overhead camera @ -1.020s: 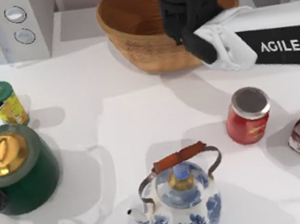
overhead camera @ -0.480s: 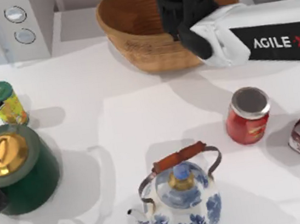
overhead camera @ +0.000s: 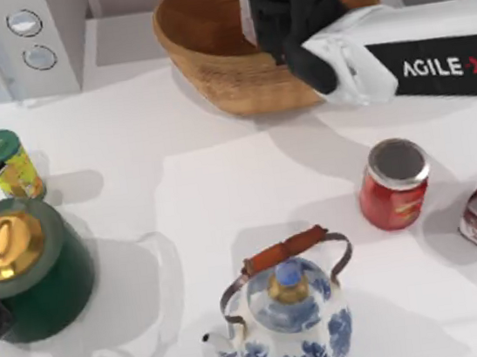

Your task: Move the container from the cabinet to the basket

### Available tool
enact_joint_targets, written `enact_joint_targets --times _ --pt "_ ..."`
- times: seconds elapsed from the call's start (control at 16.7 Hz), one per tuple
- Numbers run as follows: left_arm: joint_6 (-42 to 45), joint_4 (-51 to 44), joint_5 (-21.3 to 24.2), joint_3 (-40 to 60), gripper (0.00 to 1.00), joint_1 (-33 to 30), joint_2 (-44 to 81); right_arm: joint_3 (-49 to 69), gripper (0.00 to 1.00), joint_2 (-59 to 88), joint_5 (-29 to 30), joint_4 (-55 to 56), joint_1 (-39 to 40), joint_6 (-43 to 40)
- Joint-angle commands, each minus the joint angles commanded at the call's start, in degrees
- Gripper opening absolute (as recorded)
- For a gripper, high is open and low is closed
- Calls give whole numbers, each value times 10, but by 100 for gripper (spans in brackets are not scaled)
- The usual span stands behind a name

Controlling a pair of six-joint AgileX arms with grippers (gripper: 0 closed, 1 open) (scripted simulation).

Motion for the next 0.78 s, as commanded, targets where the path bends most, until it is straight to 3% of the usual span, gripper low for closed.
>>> enact_joint_targets --times 0.18,0.24,0.78 --pt "0 0 0 0 100 0 0 0 98 0 0 0 0 0" --pt "0 0 0 0 100 0 0 0 100 0 0 0 0 0" --pt "0 0 0 0 100 0 0 0 100 0 0 0 0 0"
